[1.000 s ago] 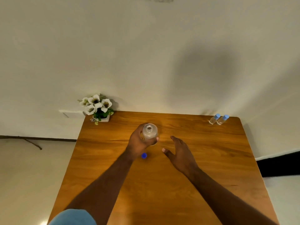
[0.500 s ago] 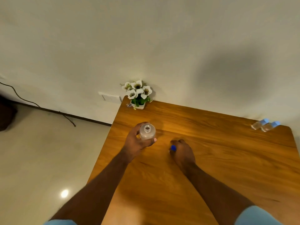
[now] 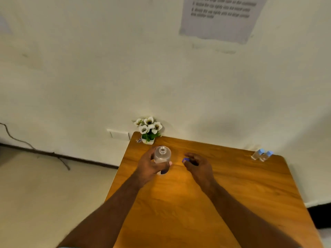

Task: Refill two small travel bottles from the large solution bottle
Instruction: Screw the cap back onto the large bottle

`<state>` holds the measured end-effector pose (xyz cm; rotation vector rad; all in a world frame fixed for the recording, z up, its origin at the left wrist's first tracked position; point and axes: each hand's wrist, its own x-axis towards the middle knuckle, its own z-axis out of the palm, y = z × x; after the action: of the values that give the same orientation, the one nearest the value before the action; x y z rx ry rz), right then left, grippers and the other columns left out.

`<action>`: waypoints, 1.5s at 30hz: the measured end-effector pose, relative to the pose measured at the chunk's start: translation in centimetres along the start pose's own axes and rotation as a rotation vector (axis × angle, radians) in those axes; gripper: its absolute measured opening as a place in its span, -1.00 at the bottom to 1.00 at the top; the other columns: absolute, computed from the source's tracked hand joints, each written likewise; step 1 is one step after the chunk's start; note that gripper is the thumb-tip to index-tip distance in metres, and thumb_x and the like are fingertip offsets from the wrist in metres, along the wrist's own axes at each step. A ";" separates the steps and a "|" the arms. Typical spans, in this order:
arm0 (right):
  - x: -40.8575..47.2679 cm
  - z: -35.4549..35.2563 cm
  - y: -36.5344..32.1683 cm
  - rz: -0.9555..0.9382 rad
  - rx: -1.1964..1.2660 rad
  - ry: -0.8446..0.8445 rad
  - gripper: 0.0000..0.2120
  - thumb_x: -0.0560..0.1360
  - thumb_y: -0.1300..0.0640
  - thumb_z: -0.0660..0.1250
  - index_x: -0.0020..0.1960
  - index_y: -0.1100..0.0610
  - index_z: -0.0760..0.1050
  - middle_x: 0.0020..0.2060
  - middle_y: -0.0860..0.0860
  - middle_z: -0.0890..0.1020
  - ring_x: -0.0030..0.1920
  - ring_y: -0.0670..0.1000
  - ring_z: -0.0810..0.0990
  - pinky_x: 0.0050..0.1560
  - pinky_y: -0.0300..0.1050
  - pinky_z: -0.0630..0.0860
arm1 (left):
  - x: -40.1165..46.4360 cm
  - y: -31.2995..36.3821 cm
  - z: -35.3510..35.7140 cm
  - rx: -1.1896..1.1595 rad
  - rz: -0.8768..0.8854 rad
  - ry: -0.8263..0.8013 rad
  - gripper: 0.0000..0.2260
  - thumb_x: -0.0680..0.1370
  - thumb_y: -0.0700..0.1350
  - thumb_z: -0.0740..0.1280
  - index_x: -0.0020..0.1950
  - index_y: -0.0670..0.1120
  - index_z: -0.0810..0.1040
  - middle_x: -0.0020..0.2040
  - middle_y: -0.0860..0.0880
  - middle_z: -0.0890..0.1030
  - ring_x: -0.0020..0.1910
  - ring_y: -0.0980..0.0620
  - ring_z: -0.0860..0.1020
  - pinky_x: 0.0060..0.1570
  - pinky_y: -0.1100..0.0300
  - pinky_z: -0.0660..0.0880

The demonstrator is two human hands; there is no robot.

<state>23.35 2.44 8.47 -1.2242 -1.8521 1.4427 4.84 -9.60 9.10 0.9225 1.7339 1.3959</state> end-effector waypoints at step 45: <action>-3.0 -25.0 -27.1 -0.712 -0.108 0.268 -0.80 0.38 -0.02 0.56 -0.15 -0.02 0.55 -0.22 -0.13 0.70 -0.17 -0.08 0.67 -0.12 -0.27 0.58 | -0.1 31.9 17.4 0.104 0.426 -0.001 -0.64 0.44 0.06 0.56 0.18 0.12 0.56 0.08 0.10 0.68 0.04 0.04 0.67 -0.03 0.24 0.60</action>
<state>35.41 11.22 42.33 -0.6403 -1.9081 0.7592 22.97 3.62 37.72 1.4116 1.6838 1.5758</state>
